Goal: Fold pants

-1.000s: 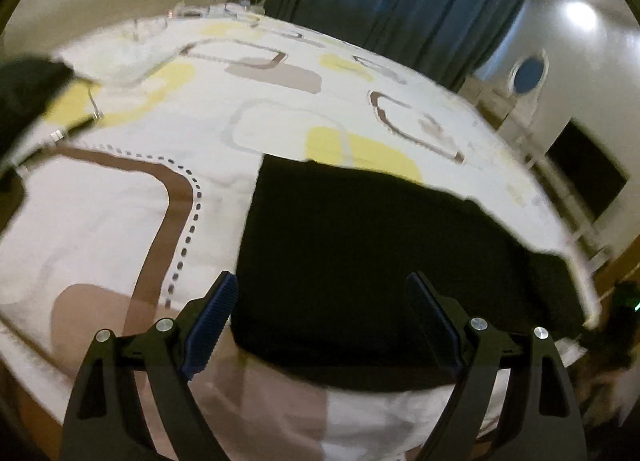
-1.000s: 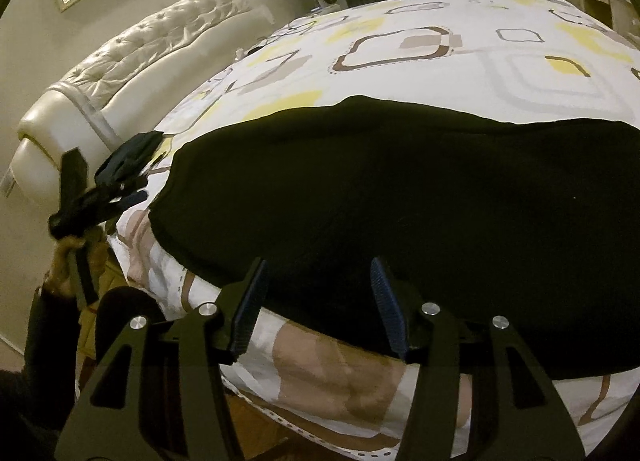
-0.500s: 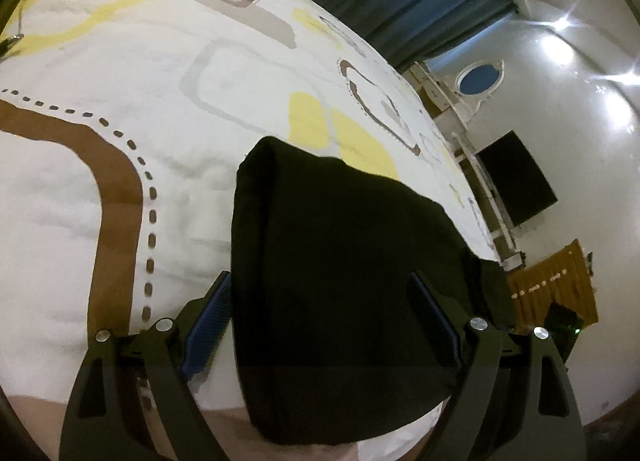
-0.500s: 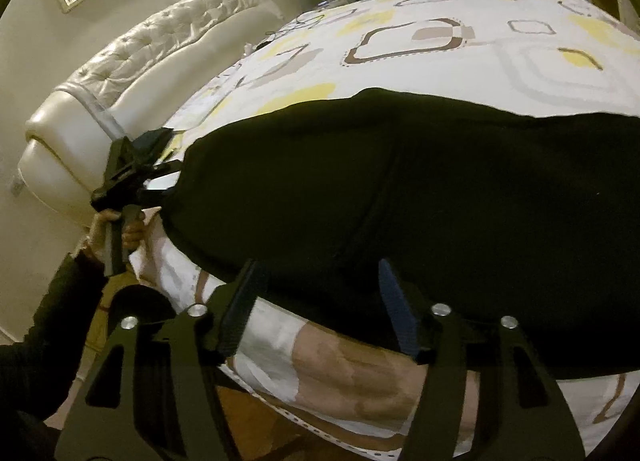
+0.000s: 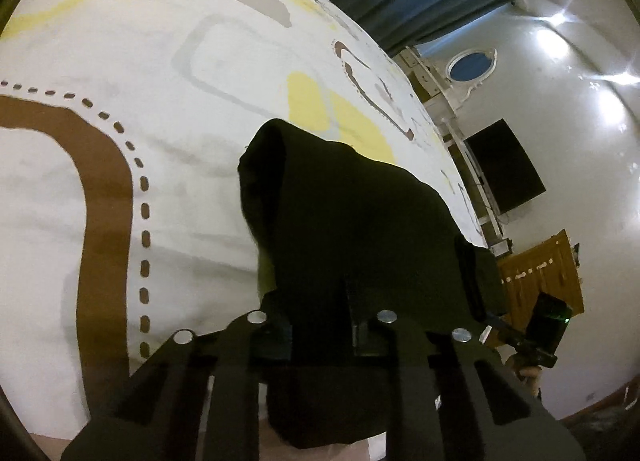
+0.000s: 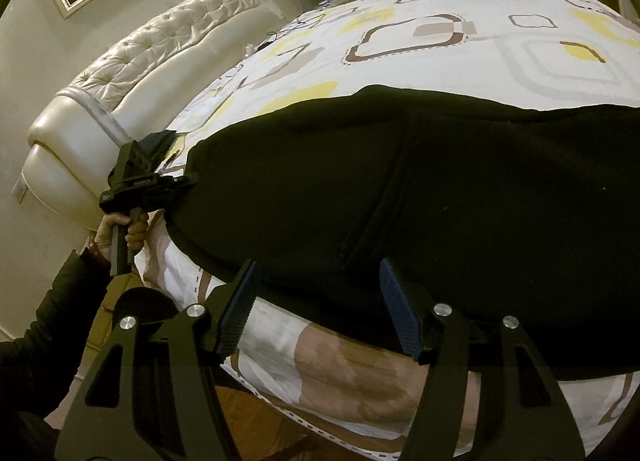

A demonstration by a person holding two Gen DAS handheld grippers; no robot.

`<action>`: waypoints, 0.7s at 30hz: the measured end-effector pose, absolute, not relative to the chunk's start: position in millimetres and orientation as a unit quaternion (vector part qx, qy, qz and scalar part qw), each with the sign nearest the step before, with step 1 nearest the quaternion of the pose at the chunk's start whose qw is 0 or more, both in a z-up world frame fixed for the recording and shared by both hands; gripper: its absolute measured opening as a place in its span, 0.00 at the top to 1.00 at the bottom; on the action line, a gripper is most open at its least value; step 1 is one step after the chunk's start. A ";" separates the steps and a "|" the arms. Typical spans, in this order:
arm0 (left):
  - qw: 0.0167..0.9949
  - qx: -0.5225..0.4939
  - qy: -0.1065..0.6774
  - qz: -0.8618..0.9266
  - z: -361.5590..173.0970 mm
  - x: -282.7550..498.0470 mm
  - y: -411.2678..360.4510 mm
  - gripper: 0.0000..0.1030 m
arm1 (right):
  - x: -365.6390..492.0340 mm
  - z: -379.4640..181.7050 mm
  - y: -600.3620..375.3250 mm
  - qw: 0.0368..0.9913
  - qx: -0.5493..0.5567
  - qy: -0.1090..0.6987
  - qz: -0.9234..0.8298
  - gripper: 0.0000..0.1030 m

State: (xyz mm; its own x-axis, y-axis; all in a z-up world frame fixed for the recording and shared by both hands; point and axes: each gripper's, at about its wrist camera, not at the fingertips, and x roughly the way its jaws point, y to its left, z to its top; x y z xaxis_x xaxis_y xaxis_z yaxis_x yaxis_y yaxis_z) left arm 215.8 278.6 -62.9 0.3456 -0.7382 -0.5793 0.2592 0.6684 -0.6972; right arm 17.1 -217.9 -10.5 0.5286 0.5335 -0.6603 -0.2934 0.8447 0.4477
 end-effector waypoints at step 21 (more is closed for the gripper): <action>0.836 -0.144 0.393 -0.355 73.2 188.9 147.1 0.86 | 9.8 -7.9 -240.3 0.868 0.165 0.407 0.232 0.40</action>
